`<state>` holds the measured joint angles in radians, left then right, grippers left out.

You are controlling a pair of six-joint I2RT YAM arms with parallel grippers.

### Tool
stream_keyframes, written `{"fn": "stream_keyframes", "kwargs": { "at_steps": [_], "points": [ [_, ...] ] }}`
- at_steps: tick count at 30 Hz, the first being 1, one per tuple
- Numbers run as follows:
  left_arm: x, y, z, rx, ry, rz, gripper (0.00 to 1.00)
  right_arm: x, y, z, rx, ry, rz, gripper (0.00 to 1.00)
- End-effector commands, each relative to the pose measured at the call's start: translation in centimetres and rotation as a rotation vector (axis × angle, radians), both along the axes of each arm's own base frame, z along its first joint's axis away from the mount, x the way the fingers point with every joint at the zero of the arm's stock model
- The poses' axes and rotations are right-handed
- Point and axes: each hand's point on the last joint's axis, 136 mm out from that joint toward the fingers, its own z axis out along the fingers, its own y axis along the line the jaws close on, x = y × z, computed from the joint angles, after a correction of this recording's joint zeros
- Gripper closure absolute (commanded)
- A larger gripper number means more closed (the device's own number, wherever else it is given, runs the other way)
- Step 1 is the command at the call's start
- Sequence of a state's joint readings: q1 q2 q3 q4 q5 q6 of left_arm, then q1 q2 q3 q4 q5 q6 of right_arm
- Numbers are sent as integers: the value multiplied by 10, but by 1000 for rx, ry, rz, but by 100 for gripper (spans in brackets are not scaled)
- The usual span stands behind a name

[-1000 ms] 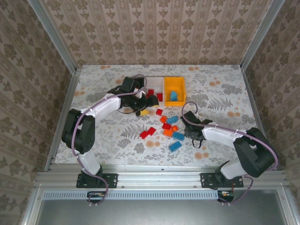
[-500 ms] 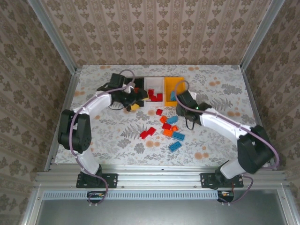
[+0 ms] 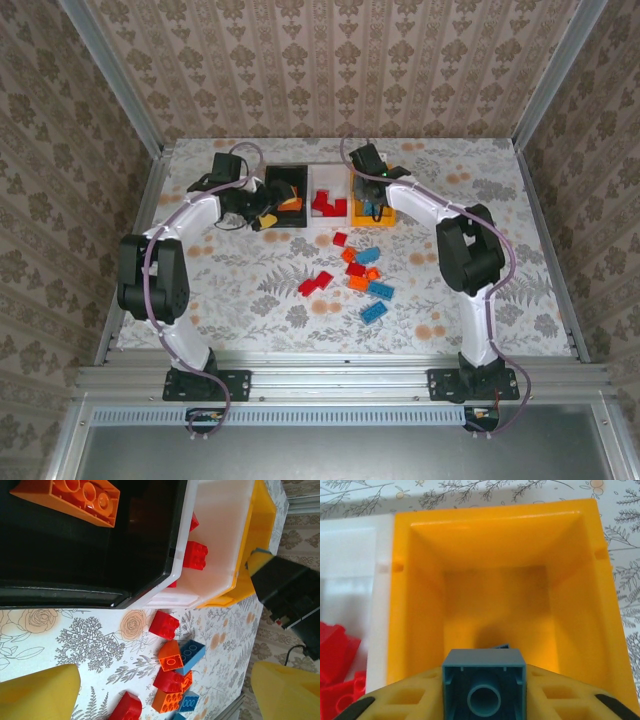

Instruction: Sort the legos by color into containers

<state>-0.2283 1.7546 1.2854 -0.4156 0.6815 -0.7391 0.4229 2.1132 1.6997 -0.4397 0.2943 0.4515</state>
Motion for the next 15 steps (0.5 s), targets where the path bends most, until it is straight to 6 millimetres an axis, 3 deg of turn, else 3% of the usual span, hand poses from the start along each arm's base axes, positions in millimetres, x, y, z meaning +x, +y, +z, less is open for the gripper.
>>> {"fn": "stream_keyframes", "kwargs": {
  "at_steps": [1, 6, 8, 11, 13, 15],
  "points": [
    [0, -3, 4, -15, -11, -12, 10, -2, 4, -6, -3, 63, 34, 61],
    [1, -2, 5, -12, -15, -11, 10, -3, 5, -5, 15, 68, 23, 47],
    [0, -3, 5, -12, -14, -12, 10, -5, 4, -1, 10, 77, 28, 46],
    [0, -3, 5, -11, -16, -12, 10, -9, 4, 24, 19, 30, 31, 46],
    [0, -3, 7, -13, -18, -12, 10, -15, 4, 52, 38, -40, 29, 46],
    [-2, -4, 9, -13, -22, -15, 10, -35, 4, 78, 46, -114, 35, 45]
  ]
}}
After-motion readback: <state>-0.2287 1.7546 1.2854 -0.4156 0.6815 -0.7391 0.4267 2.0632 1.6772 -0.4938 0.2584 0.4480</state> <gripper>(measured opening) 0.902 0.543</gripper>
